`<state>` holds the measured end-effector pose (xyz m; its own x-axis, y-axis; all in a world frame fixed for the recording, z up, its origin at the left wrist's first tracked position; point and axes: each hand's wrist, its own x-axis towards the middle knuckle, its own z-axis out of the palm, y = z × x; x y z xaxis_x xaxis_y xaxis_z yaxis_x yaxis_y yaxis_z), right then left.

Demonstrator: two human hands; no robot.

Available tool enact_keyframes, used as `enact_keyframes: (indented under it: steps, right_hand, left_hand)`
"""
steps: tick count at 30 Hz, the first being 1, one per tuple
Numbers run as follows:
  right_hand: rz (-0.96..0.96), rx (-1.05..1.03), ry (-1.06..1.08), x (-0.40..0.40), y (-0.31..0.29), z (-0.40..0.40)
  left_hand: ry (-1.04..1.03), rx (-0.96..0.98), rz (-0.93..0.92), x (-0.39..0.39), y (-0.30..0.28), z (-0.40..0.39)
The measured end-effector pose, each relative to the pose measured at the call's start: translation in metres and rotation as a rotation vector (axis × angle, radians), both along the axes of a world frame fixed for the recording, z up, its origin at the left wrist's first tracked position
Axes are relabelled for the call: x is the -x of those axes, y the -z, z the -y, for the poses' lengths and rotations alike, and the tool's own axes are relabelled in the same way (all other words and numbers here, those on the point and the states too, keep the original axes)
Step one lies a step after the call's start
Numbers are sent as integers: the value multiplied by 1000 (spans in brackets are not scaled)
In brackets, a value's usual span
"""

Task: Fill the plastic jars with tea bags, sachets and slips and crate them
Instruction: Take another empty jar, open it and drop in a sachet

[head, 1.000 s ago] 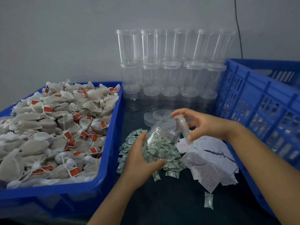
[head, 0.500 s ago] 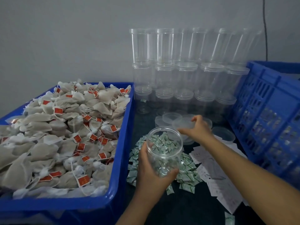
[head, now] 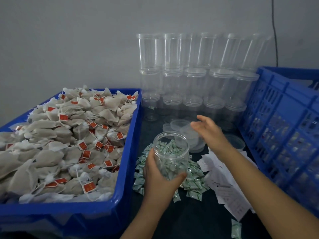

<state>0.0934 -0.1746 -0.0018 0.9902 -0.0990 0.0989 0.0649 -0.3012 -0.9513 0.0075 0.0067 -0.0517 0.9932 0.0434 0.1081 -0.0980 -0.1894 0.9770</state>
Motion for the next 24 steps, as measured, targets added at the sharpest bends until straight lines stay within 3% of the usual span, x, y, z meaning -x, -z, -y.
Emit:
enact_keyframes:
  steps: [3,6,10,12,15,18,20,24]
  right_hand:
    - [-69,-201,-227,44,0,-9]
    - [-48,-20,-434,73,15,-18]
    - [11,-230,-406,91,33,-33]
    - [27,-281,-384,95,42,-44]
    - [58,-282,-364,104,59,-64]
    - [36,-316,-362,111,72,-85]
    - [32,-306,-377,115,76,-96]
    - [74,-222,-342,113,78,-108]
  left_hand:
    - [4,14,-10,7,-16,4]
    - [56,-61,-25,21,-35,8]
    - [224,-277,-10,45,-67,-11]
    - [312,-492,26,55,-90,-30]
    - [201,-736,107,53,-119,-65]
    - [53,-748,175,39,-140,-97]
    - [-74,-777,178,22,-141,-121]
    - [-293,-1032,65,-10,-123,-170]
